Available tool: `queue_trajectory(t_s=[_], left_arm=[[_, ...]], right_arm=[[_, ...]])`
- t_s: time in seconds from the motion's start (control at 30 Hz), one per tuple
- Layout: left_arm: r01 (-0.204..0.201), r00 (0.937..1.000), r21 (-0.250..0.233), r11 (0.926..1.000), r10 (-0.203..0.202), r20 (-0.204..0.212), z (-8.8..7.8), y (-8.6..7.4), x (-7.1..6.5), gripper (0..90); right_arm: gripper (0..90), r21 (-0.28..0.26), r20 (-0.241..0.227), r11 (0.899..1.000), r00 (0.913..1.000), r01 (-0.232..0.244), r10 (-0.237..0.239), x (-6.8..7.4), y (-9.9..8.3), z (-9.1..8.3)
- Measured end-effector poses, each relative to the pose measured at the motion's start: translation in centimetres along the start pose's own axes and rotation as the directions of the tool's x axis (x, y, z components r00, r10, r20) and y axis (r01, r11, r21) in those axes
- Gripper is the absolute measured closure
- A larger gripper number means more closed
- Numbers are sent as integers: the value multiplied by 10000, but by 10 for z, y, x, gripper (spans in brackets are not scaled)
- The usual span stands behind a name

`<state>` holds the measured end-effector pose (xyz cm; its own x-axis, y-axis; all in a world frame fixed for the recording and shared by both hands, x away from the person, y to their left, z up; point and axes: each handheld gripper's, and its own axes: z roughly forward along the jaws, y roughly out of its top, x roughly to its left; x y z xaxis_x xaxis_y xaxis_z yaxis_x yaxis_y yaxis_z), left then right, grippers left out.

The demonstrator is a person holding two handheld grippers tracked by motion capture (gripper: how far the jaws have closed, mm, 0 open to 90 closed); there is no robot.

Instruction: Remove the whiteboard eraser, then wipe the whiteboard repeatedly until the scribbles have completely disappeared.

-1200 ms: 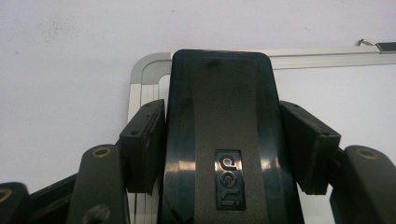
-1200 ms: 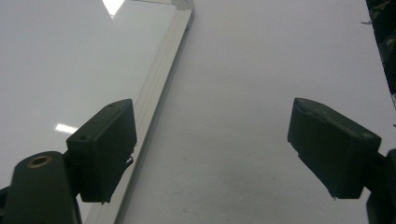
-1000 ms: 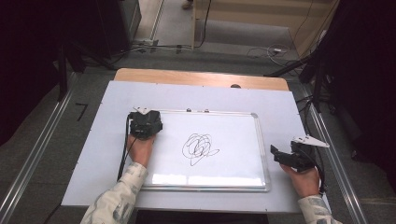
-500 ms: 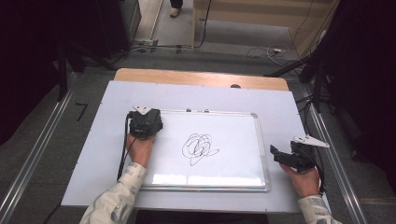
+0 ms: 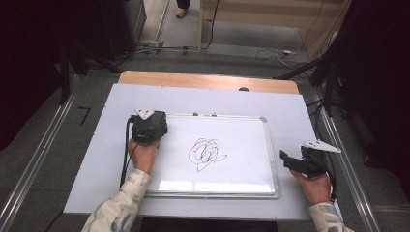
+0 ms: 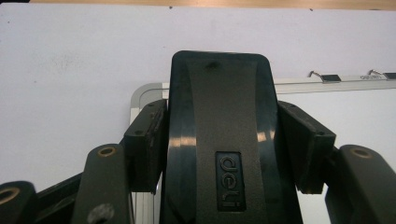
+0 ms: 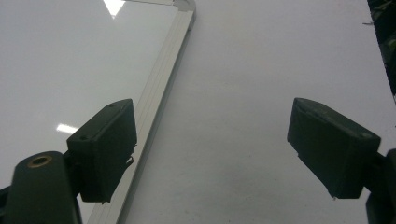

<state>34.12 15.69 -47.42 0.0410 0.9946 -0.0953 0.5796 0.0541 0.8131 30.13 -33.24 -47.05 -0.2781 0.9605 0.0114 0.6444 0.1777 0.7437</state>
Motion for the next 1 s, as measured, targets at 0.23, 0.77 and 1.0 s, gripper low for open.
queue_trajectory(t_s=[0.23, 0.77, 1.0], left_arm=[[15, 9998, -153, 9999, -13, 173, -6, 1, -2, 394], [-55, 9989, -84, 9999, 58, 457, -7, -3, -10, 394], [-153, 9985, -61, 9999, 156, 520, -6, -6, -17, 394]], right_arm=[[142, -12, -3, 10000, 10000, 12, -12, 0, 0, 0], [142, -5, -1, 10000, 10000, 19, -19, 0, 0, 0], [142, -12, 4, 10000, 10000, 11, -11, 1, 0, 0]])
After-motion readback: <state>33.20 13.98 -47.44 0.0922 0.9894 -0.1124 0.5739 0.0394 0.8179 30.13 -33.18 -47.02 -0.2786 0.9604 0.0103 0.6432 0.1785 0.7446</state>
